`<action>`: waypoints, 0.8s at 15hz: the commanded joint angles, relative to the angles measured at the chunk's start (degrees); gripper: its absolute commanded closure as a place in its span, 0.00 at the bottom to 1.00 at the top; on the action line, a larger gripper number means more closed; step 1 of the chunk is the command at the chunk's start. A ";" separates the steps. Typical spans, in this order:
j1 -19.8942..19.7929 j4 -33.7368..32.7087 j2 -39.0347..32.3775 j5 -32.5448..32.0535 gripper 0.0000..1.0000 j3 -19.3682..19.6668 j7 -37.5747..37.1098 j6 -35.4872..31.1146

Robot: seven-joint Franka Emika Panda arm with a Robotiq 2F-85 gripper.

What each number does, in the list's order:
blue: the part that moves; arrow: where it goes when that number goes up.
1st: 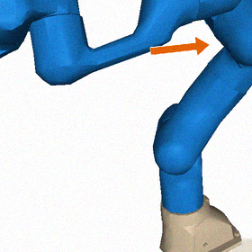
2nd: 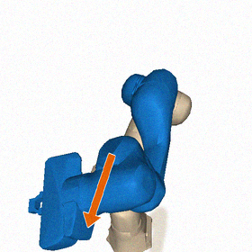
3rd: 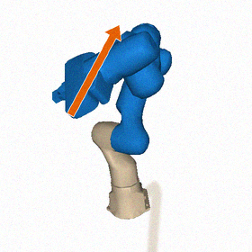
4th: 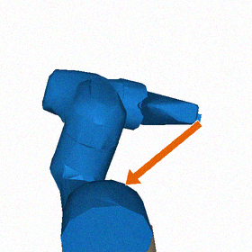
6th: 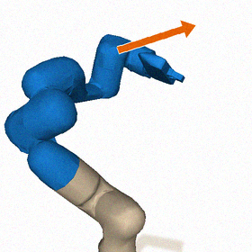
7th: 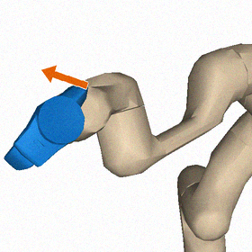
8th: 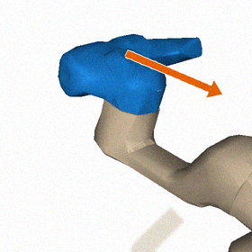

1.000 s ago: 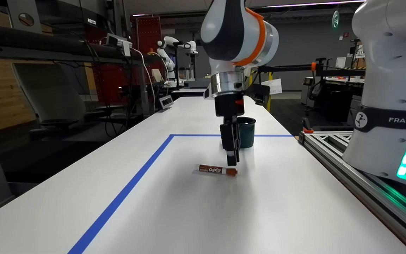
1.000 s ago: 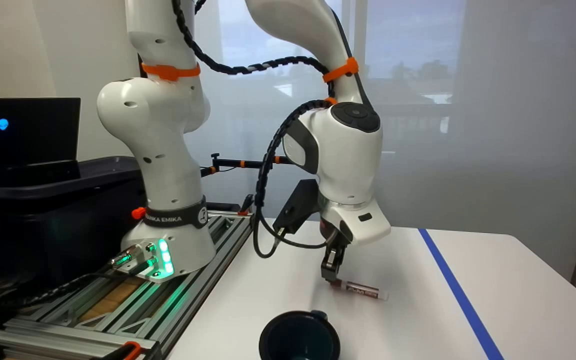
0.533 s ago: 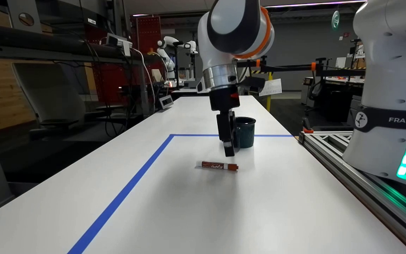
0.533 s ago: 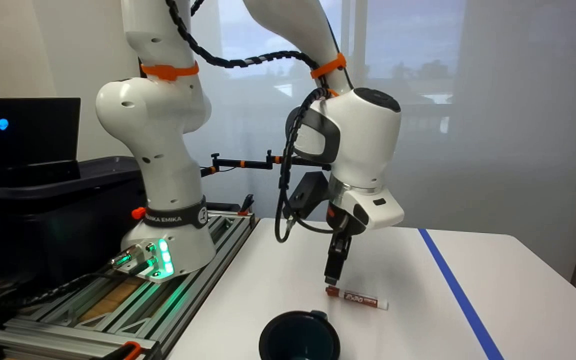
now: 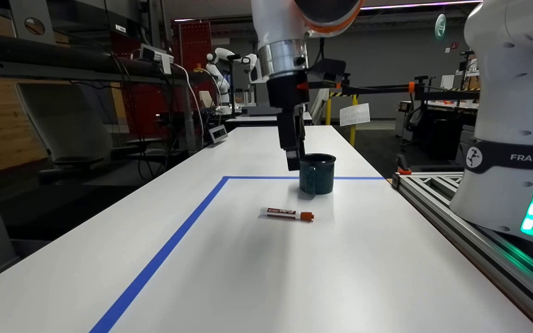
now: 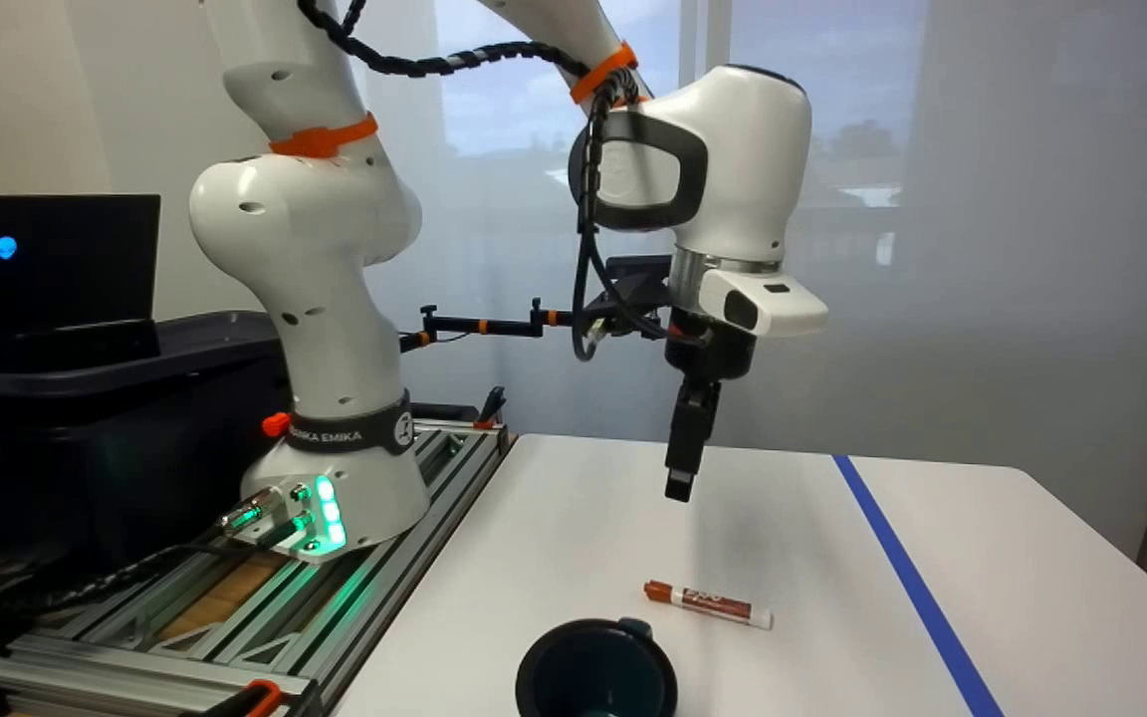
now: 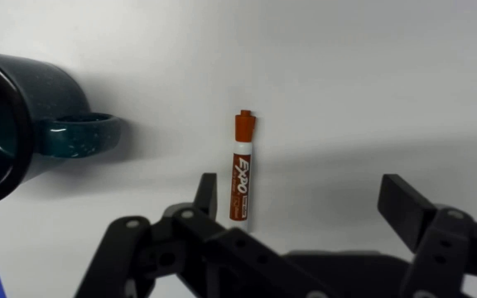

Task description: Remove the red marker from the dark green mug.

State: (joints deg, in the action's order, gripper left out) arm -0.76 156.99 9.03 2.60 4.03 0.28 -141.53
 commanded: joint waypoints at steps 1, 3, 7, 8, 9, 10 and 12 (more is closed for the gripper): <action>-2.35 1.41 8.23 -6.85 0.00 -2.17 -6.57 5.02; -4.40 1.17 10.17 -12.08 0.00 -3.67 -11.69 5.99; -4.91 0.12 8.40 -12.80 0.00 -3.75 -12.15 4.72; -5.12 0.22 8.63 -13.04 0.00 -3.90 -12.47 4.73; -5.19 0.30 8.68 -13.08 0.00 -3.97 -12.55 4.74; -5.19 0.36 8.68 -13.10 0.00 -4.00 -12.59 4.74; -5.19 0.40 8.68 -13.10 0.00 -4.03 -12.62 4.74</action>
State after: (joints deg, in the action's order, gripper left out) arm -5.74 157.43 17.69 -10.63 0.22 -12.46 -136.88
